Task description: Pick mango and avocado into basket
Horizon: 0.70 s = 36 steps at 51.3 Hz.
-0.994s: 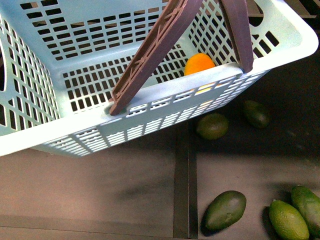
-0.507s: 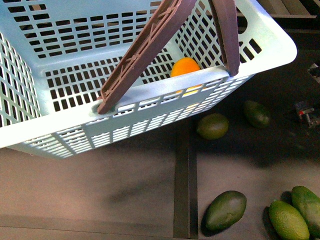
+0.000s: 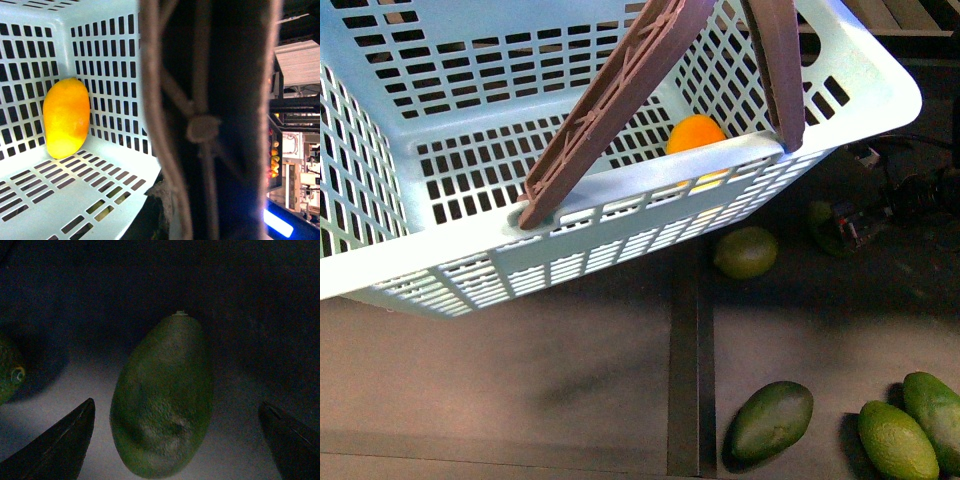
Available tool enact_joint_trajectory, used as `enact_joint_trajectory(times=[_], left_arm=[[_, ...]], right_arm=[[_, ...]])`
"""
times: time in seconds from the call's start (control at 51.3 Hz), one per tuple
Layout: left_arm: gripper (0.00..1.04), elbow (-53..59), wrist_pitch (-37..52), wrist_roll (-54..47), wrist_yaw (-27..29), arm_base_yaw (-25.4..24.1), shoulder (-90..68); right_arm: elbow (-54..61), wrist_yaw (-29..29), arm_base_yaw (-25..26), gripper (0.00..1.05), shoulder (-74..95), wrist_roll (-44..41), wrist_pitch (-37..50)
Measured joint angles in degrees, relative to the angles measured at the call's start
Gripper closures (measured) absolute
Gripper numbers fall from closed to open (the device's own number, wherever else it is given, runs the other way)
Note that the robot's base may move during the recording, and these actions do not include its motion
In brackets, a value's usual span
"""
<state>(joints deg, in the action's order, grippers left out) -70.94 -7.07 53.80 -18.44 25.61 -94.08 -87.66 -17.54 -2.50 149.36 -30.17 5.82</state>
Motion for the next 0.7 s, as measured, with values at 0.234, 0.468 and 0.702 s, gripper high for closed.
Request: enact_joint_trajectory(times=[0.234,0.468,0.702], left_arm=[[1.01,0.00,0.00,0.00,-0.07,0.00,0.00],[1.01,0.00,0.00,0.00,-0.20,0.00,0.00],[1.01,0.00,0.00,0.00,-0.02,0.00,0.00]], right_arm=[[-5.81,1.01,-1.36,0.09,4.00,1.11,-2.49],[-9.29,1.07,-2.38,0.09,6.54,1.99,-3.87],[-12.50,1.25,-3.19,0.09,8.39,2.64,-5.14]])
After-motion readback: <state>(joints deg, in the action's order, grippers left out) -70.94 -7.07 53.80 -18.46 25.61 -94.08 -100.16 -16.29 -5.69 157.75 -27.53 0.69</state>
